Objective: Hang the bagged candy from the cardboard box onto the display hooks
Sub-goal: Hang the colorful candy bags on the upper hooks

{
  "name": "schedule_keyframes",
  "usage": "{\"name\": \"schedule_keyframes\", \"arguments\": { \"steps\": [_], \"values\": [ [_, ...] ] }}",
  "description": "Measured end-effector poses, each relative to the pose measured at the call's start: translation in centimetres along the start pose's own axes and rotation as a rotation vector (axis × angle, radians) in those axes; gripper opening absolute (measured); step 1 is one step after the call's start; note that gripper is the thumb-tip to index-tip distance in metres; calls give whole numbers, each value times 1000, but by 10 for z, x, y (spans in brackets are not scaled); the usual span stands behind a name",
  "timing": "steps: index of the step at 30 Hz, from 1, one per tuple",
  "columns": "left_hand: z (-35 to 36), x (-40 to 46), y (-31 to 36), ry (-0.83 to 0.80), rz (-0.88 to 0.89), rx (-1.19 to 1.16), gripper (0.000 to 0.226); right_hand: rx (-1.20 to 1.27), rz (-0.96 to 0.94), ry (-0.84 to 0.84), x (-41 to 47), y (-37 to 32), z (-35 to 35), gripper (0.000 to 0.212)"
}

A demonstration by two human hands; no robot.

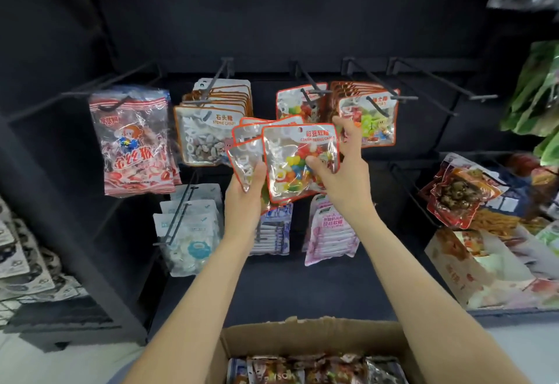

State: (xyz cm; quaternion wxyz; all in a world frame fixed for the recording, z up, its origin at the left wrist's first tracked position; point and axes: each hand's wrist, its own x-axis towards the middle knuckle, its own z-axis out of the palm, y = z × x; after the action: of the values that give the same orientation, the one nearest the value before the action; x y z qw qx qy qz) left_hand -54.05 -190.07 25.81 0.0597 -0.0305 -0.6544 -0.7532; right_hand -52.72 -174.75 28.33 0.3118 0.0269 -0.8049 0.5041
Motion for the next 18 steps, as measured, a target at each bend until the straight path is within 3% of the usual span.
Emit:
{"name": "schedule_keyframes", "arguments": {
  "steps": [3, 5, 18],
  "values": [
    [-1, 8, -3, 41, -37, -52, 42, -13, -36, 77, 10, 0, 5, 44],
    [-3, 7, -8, 72, -38, -48, 35, -41, -74, 98, 15, 1, 8, 39],
    [-37, 7, -20, 183, 50, 112, 8, 62, -109, 108, 26, 15, 9, 41]
  ]
}}
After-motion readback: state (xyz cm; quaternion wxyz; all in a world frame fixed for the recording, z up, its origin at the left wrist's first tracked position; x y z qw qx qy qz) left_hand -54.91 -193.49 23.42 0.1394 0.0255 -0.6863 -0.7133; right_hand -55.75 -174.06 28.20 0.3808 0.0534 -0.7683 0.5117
